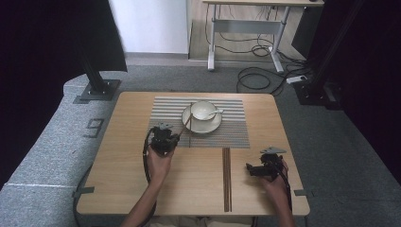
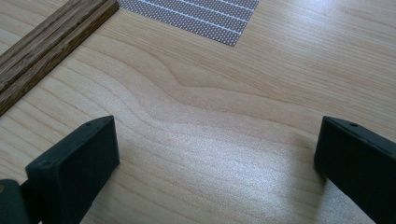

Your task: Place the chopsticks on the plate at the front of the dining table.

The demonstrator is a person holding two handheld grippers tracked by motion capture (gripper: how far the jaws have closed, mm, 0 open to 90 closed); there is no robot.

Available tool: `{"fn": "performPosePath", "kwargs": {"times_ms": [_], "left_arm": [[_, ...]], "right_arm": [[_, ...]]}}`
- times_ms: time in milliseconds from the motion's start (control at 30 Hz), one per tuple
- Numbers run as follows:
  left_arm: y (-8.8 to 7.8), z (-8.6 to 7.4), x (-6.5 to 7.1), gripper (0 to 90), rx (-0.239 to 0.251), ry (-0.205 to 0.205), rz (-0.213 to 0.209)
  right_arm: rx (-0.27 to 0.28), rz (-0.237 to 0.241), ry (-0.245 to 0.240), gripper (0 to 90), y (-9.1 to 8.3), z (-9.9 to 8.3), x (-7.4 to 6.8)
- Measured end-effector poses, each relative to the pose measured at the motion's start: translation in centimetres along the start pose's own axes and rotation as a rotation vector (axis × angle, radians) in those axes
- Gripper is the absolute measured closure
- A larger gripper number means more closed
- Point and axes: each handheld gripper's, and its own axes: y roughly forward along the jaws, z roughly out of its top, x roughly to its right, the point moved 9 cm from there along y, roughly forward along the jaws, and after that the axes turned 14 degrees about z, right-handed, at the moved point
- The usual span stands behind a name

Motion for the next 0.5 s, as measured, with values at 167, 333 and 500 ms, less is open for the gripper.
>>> {"fn": "performPosePath", "kwargs": {"times_ms": [167,333,500], "left_arm": [[0.5,0.2,-0.3,85.2,-0.006,-0.007,0.011],[1.1,0.3,-0.4,85.2,-0.018,-0.009,0.015],[1.5,0.8,-0.5,85.2,-0.021,-0.015,0.023]], "right_arm": [[0.0,0.0,0.0,0.0,0.0,0.0,0.0],[0.0,0.0,0.0,0.0,0.0,0.0,0.0],[0.0,0.0,0.001,0.0,0.0,0.0,0.0]]}}
